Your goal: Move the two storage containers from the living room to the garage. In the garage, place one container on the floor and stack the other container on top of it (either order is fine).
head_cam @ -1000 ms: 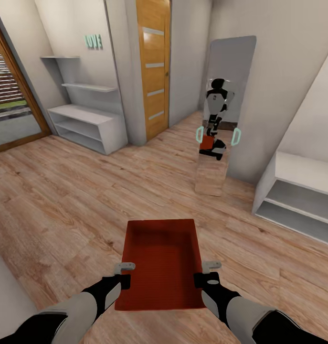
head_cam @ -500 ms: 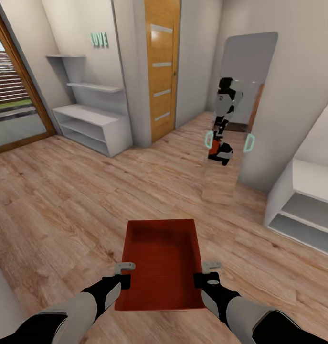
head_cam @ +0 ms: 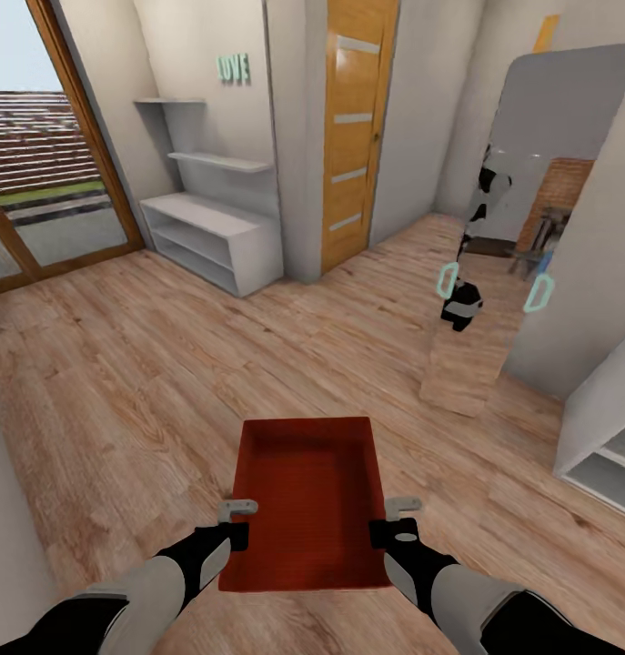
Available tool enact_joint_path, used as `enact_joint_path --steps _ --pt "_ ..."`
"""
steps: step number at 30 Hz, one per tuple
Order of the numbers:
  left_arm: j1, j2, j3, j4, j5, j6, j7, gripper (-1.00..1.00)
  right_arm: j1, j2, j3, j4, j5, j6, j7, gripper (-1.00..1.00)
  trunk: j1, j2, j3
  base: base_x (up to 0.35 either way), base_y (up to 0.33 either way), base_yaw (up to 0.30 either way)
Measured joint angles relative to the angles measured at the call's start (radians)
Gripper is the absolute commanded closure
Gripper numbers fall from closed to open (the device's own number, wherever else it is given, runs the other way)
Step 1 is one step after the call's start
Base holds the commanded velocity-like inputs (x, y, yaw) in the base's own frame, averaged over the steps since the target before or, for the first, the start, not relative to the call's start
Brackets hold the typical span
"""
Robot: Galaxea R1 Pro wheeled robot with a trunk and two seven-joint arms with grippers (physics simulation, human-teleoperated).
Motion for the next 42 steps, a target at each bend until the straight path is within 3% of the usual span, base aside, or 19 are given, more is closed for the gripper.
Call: enact_joint_path --steps 42 --pt "0.0 0.0 0.0 0.0 0.0 0.001 0.0 1.0 0.0 0.0 0.0 0.0 0.0 0.001 0.0 1.0 0.0 0.0 -0.003 0.323 0.0 0.014"
